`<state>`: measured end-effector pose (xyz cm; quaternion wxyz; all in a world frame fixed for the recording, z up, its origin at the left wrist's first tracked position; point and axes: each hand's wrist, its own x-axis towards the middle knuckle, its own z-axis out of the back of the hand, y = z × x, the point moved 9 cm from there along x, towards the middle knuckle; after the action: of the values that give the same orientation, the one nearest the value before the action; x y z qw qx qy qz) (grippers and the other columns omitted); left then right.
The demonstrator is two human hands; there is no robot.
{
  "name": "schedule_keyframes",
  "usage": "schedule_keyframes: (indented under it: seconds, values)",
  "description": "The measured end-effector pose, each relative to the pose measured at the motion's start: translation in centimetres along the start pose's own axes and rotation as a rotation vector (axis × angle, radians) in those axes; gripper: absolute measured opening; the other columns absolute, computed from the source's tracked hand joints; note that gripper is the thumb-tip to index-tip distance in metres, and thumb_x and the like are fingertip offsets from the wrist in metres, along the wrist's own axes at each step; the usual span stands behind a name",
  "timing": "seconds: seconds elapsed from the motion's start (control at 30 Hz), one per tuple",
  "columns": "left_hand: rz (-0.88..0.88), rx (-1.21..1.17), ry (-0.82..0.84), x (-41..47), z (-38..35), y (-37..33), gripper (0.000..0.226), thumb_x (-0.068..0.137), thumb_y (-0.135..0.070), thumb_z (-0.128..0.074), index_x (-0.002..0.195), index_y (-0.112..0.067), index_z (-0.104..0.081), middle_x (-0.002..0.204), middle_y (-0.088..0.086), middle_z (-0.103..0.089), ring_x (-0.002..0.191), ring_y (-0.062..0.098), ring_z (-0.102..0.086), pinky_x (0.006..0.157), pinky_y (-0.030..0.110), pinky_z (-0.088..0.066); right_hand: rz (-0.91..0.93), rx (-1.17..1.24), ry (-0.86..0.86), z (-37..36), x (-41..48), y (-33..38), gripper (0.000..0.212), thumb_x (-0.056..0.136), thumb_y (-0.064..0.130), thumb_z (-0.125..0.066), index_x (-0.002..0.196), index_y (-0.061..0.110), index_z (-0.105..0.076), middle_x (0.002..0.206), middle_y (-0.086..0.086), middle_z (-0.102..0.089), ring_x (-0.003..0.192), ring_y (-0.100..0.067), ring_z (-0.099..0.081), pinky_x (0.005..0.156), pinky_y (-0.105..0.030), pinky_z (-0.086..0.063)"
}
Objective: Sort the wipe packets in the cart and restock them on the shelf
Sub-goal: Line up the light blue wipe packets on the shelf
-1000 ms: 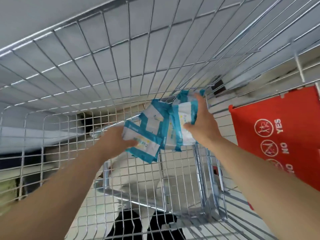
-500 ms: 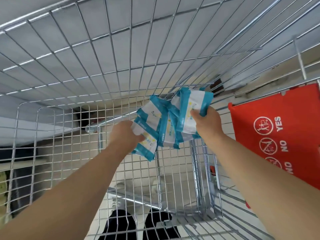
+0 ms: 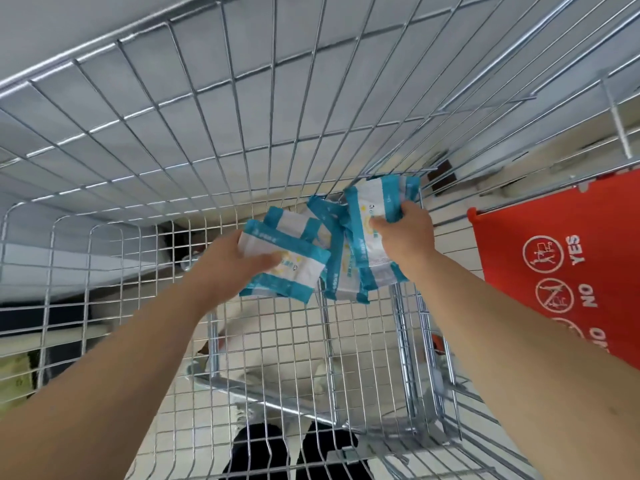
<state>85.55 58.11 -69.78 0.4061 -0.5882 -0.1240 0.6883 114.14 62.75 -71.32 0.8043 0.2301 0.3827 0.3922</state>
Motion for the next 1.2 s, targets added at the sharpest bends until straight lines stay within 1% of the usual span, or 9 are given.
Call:
schedule_keyframes:
  seconds: [0.2, 0.37, 0.57, 0.67, 0.73, 0.8, 0.93, 1.07, 1.2]
  values:
    - [-0.062, 0.004, -0.034, -2.5, 1.7, -2.1, 0.026, 0.082, -0.022, -0.074, 0.093, -0.031, -0.053, 0.092, -0.008, -0.067, 0.083, 0.011, -0.066, 0.068, 0.029, -0.054, 0.107, -0.042, 0.012, 2.1, -4.6, 3.0, 0.012, 0.081, 0.013, -0.067, 0.091, 0.011, -0.062, 0.09, -0.007, -0.065, 0.082, -0.022, -0.061, 0.07, -0.032, -0.05]
    - [-0.134, 0.022, -0.034, -7.8, 5.1, -6.0, 0.023, 0.081, -0.021, -0.075, 0.096, -0.027, -0.058, 0.086, -0.011, -0.067, 0.074, 0.005, -0.065, 0.052, 0.017, -0.046, 0.237, 0.044, 0.044, 5.4, -11.2, 9.9, 0.009, 0.08, 0.01, -0.068, 0.087, 0.013, -0.063, 0.079, 0.001, -0.064, 0.069, -0.012, -0.056, 0.058, -0.024, -0.043]
    - [-0.19, -0.008, -0.097, -16.8, 11.1, -11.2, 0.029, 0.082, -0.026, -0.074, 0.106, -0.024, -0.058, 0.101, -0.002, -0.071, 0.089, 0.017, -0.068, 0.083, 0.04, -0.055, 0.476, -0.065, 0.099, 9.0, -20.8, 21.1, 0.009, 0.08, 0.015, -0.068, 0.086, 0.014, -0.062, 0.068, 0.002, -0.058, 0.053, -0.006, -0.045, 0.048, -0.019, -0.034]
    - [-0.244, -0.026, -0.188, -22.6, 14.8, -13.2, 0.024, 0.084, -0.025, -0.071, 0.106, -0.022, -0.061, 0.097, -0.004, -0.072, 0.088, 0.016, -0.069, 0.082, 0.041, -0.056, 0.6, -0.112, 0.121, 10.5, -26.0, 26.3, 0.01, 0.081, 0.018, -0.068, 0.09, 0.016, -0.063, 0.076, 0.001, -0.064, 0.065, -0.015, -0.057, 0.057, -0.029, -0.044]
    - [-0.284, -0.041, -0.27, -27.2, 17.3, -14.0, 0.022, 0.086, -0.025, -0.069, 0.106, -0.02, -0.062, 0.093, -0.006, -0.072, 0.083, 0.011, -0.069, 0.067, 0.025, -0.055, 0.67, -0.11, 0.148, 11.3, -29.6, 29.4, 0.013, 0.082, 0.018, -0.068, 0.093, 0.015, -0.063, 0.083, 0.0, -0.066, 0.073, -0.017, -0.061, 0.063, -0.031, -0.048]
    - [-0.312, -0.061, -0.371, -32.2, 19.8, -13.9, 0.017, 0.086, -0.024, -0.069, 0.1, -0.02, -0.061, 0.09, -0.006, -0.071, 0.079, 0.008, -0.068, 0.057, 0.017, -0.049, 0.762, -0.108, 0.158, 12.0, -33.4, 32.4, 0.013, 0.08, 0.017, -0.07, 0.091, 0.012, -0.063, 0.081, -0.003, -0.066, 0.073, -0.019, -0.06, 0.062, -0.028, -0.045]
    - [-0.354, -0.125, -0.531, -43.1, 24.0, -12.7, 0.016, 0.085, -0.019, -0.069, 0.097, -0.022, -0.059, 0.089, -0.004, -0.071, 0.076, 0.011, -0.07, 0.062, 0.026, -0.055, 0.912, -0.092, 0.227, 13.1, -42.0, 37.9, 0.012, 0.079, 0.016, -0.071, 0.086, 0.013, -0.063, 0.074, 0.0, -0.063, 0.059, -0.014, -0.053, 0.053, -0.027, -0.041]
    - [-0.415, -0.199, -0.697, -54.3, 28.2, -11.2, 0.015, 0.085, -0.017, -0.068, 0.096, -0.02, -0.058, 0.083, -0.007, -0.07, 0.06, -0.001, -0.067, 0.046, 0.012, -0.048, 1.072, -0.097, 0.299, 13.3, -51.5, 43.4, 0.013, 0.078, 0.016, -0.072, 0.088, 0.014, -0.064, 0.075, 0.003, -0.064, 0.059, -0.009, -0.051, 0.049, -0.016, -0.037]
    - [-0.418, -0.268, -0.866, -64.8, 32.8, -8.4, 0.015, 0.084, -0.017, -0.068, 0.096, -0.023, -0.06, 0.088, -0.006, -0.073, 0.074, 0.01, -0.071, 0.071, 0.031, -0.058, 1.221, -0.073, 0.374, 12.3, -61.7, 48.6, 0.014, 0.077, 0.017, -0.073, 0.088, 0.015, -0.067, 0.076, 0.003, -0.067, 0.067, -0.017, -0.059, 0.058, -0.027, -0.046]
